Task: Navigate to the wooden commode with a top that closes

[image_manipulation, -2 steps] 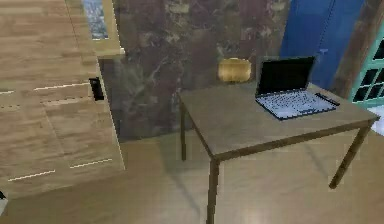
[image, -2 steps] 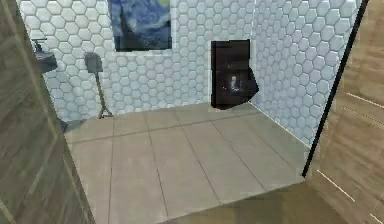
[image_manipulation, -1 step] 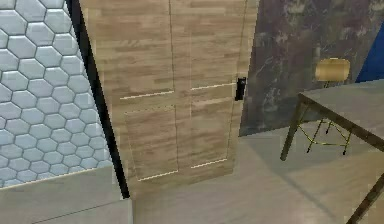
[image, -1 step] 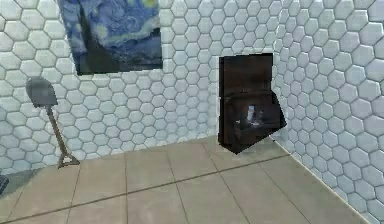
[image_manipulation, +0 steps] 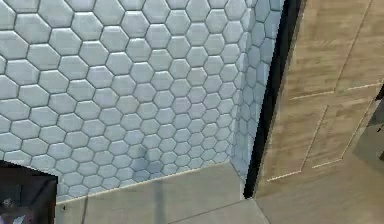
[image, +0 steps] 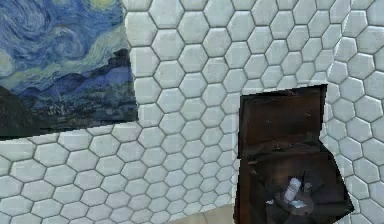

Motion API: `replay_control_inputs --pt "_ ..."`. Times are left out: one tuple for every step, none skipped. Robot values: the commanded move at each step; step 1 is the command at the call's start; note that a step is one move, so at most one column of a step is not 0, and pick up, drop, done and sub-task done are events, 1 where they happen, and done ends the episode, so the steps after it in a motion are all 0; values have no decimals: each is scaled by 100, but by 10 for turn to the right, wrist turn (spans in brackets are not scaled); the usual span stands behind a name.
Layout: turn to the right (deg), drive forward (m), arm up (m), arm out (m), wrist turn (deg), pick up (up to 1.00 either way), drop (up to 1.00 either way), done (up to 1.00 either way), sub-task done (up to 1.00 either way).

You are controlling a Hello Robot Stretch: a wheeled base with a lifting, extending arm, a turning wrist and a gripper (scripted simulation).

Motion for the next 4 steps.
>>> replay_control_inputs --pt "-150 0 0 0 0 0 0 0 0" --pt "0 20 0 0 0 0 0 0 0" --pt "450 0 0 0 0 0 0 0 0" --pt "90 0 0 0 0 0 0 0 0"
